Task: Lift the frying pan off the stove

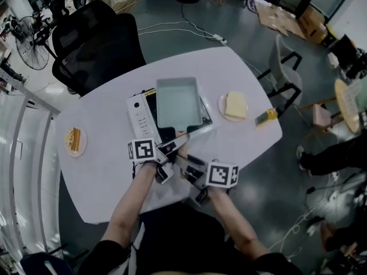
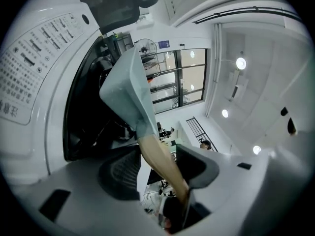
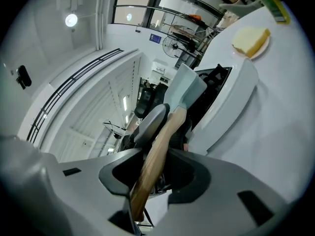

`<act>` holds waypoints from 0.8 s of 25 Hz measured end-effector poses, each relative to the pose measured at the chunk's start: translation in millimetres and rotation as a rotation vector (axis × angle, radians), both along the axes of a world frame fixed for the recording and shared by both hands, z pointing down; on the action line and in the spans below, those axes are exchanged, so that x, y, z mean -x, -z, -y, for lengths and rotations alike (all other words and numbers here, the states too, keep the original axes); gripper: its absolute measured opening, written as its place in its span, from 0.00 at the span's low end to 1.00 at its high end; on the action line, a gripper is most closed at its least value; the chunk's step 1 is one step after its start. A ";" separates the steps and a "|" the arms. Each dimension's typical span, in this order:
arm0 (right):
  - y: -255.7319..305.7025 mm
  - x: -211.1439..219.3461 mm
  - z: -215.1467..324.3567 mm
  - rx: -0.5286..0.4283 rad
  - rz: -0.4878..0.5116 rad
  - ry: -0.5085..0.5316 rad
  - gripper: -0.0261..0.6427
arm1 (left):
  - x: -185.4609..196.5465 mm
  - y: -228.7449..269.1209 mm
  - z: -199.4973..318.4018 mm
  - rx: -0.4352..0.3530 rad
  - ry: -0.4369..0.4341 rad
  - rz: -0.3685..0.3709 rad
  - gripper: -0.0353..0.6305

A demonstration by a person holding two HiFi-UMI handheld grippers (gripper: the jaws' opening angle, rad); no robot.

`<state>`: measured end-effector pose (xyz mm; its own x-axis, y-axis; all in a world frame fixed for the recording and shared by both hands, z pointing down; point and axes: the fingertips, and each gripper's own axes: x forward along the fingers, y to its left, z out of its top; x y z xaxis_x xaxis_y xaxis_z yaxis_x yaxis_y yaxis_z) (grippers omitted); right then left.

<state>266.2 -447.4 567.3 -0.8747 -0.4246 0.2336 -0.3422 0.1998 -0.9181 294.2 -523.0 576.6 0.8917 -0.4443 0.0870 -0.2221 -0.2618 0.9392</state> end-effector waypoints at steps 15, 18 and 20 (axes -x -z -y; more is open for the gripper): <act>16.8 11.2 -3.4 -0.086 -0.020 0.031 0.28 | 1.4 20.3 -4.7 -0.041 0.014 -0.018 0.38; 25.4 14.9 -5.4 -0.125 -0.048 0.032 0.28 | 3.6 32.3 -6.3 -0.070 0.018 -0.033 0.37; 31.0 15.5 -8.9 -0.153 -0.074 0.033 0.29 | 5.1 39.4 -9.9 -0.082 0.015 -0.042 0.37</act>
<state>250.7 -438.5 536.3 -0.8714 -0.4318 0.2328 -0.3988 0.3471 -0.8488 289.1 -513.1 537.2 0.8869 -0.4619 0.0128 -0.1878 -0.3351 0.9233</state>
